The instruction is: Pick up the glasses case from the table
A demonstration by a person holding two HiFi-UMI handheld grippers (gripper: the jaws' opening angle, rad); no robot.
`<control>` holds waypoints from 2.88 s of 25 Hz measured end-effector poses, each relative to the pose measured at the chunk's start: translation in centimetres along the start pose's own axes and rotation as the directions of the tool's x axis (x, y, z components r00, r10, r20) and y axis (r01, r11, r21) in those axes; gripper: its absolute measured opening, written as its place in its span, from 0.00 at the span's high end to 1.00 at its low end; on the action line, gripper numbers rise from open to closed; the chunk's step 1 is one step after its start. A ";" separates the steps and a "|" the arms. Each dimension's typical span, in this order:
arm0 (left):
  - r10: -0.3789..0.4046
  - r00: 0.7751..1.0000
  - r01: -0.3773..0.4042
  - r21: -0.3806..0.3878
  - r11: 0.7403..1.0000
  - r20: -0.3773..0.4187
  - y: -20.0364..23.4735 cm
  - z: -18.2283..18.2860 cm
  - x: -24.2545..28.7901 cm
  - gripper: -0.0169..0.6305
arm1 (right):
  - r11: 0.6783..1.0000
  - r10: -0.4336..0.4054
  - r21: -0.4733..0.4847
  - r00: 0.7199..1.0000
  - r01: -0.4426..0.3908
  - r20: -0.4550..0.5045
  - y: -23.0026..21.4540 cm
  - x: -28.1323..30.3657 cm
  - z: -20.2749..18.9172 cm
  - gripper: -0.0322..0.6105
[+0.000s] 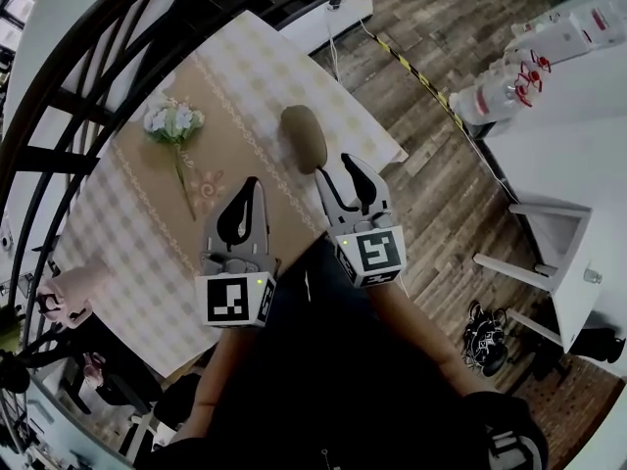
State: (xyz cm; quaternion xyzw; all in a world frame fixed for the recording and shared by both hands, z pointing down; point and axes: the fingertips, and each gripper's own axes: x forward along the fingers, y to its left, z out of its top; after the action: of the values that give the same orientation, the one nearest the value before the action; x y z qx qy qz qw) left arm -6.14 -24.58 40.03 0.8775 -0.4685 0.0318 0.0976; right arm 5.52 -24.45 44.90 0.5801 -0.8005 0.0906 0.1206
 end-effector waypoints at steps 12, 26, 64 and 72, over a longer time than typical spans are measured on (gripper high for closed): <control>0.020 0.999 -0.019 0.002 1.000 -0.043 0.6 -1.1 1.6 0.96 | 1.000 0.026 -0.001 0.998 -0.026 -0.065 -0.6 2.4 -2.1 0.72; 0.069 0.991 -0.070 -0.004 0.998 -0.113 0.6 -3.3 3.9 0.96 | 0.995 0.104 0.014 0.975 -0.104 -0.195 -1.1 6.7 -6.8 0.64; 0.155 0.961 -0.158 0.003 0.987 -0.227 3.4 -7.0 5.4 0.96 | 0.985 0.137 0.169 0.799 -0.044 -0.586 -2.6 14.3 -16.4 0.36; 0.173 0.958 -0.182 -0.018 0.983 -0.227 3.7 -6.2 5.2 0.96 | 0.990 0.113 0.141 0.770 -0.030 -0.628 -2.6 14.9 -17.0 0.36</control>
State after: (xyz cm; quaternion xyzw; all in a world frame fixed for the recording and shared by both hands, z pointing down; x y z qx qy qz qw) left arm -6.11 -29.60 47.35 0.8206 -0.5319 0.1302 0.1635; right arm 5.03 -33.97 65.62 0.4908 -0.7273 0.3344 0.3439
